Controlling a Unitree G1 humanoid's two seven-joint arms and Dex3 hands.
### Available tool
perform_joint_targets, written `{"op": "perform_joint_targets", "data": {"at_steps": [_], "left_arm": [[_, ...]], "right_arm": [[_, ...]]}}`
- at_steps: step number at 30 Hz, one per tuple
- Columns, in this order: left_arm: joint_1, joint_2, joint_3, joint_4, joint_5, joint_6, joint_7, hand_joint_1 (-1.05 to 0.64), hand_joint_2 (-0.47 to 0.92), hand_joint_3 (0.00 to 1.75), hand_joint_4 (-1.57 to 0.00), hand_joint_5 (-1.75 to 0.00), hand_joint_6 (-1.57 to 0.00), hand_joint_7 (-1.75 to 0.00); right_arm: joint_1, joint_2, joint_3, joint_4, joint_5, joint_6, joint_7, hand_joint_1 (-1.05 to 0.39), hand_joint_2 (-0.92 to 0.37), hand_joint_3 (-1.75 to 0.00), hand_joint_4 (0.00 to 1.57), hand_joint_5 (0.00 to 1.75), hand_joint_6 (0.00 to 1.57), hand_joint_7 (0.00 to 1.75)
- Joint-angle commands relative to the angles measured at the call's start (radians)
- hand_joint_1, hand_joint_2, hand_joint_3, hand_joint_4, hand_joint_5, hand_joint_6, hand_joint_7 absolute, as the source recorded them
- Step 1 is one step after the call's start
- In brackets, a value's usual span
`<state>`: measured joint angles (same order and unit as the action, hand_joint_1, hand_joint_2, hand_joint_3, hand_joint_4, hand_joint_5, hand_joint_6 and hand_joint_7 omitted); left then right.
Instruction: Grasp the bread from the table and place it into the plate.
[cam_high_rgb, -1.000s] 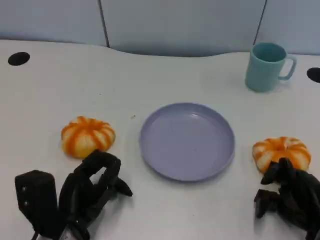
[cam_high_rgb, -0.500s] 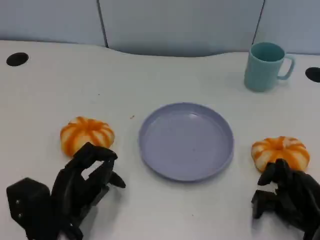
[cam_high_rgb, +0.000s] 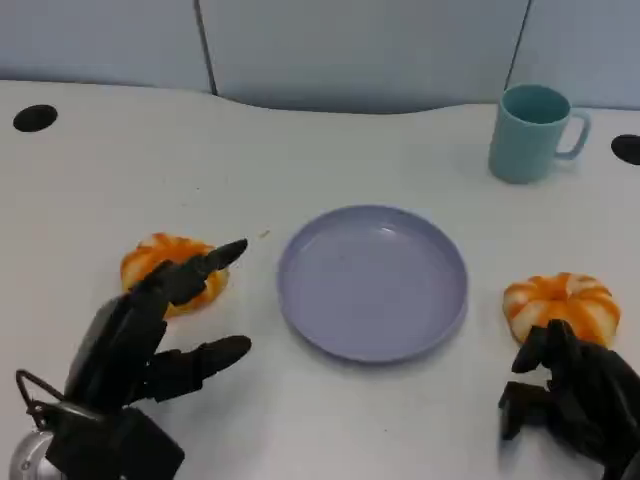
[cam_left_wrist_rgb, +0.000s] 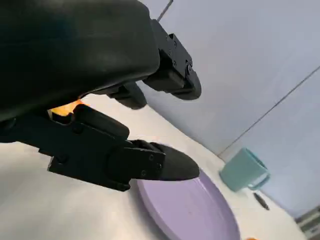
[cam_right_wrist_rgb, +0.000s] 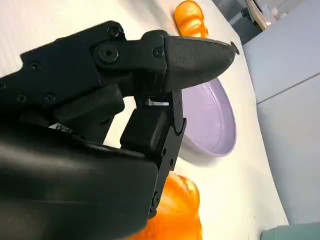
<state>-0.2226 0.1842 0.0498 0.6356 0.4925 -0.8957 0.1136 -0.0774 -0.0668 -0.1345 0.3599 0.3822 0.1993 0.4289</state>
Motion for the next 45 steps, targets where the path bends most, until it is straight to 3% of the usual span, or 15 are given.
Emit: {"op": "perform_joint_targets", "data": {"at_steps": [1,5,10,14,22,28,32,37,45], "left_arm": [[-0.007,0.134,-0.054,-0.179,0.263,0.160,0.118,-0.70,0.92,0.21,-0.08,-0.17,-0.20,0.00],[-0.002,0.192,-0.111,-0.294,0.403,0.328,0.148,-0.71,0.92,0.14,-0.01,-0.09,-0.15,0.00],[0.005,0.218,-0.159,-0.322,0.389,0.386,0.169,-0.71,0.92,0.13,0.00,-0.07,-0.14,0.00],[-0.068,0.271,-0.254,-0.371,0.573,0.614,0.011,-0.58,0.78,0.03,0.00,-0.01,-0.07,0.00],[-0.131,0.294,-0.341,-0.324,0.565,0.708,-0.028,-0.47,0.71,0.00,0.00,0.00,-0.07,-0.01],[-0.259,0.282,-0.439,-0.127,0.590,0.734,-0.010,-0.53,0.73,0.01,0.00,0.00,0.00,0.00],[-0.282,0.287,-0.469,-0.091,0.574,0.737,0.010,-0.54,0.74,0.01,0.00,0.00,0.00,0.00],[-0.458,0.200,-0.546,0.259,0.548,0.709,0.036,-0.54,0.76,0.02,0.00,0.00,0.00,0.00],[-0.603,0.116,-0.633,0.554,0.512,0.699,0.081,-0.57,0.72,0.00,0.00,0.00,-0.02,-0.01]], "right_arm": [[0.014,-0.005,0.000,0.005,-0.008,0.027,-0.008,-0.47,-0.92,-0.42,1.31,1.19,1.21,1.07],[0.015,-0.003,0.002,0.004,-0.011,0.021,-0.008,-0.46,-0.92,-0.43,1.31,1.18,1.22,1.06],[0.015,-0.003,0.002,0.005,-0.010,0.021,-0.007,-0.46,-0.92,-0.43,1.32,1.18,1.22,1.06],[0.021,0.001,0.009,-0.006,-0.014,0.023,-0.009,-0.47,-0.92,-0.43,1.33,1.18,1.23,1.06],[0.030,0.003,0.010,-0.023,-0.007,0.038,-0.011,-0.46,-0.92,-0.43,1.33,1.16,1.23,1.05],[0.039,0.006,0.014,-0.026,-0.019,0.025,-0.020,-0.47,-0.92,-0.42,1.33,1.16,1.23,1.05],[0.040,0.006,0.015,-0.029,-0.021,0.029,-0.022,-0.47,-0.92,-0.43,1.33,1.17,1.22,1.06],[0.034,0.004,0.007,-0.025,-0.006,0.050,-0.016,-0.47,-0.92,-0.43,1.33,1.16,1.23,1.06],[0.040,0.004,0.004,-0.023,-0.007,0.036,-0.002,-0.46,-0.92,-0.43,1.32,1.18,1.20,1.07]]}}
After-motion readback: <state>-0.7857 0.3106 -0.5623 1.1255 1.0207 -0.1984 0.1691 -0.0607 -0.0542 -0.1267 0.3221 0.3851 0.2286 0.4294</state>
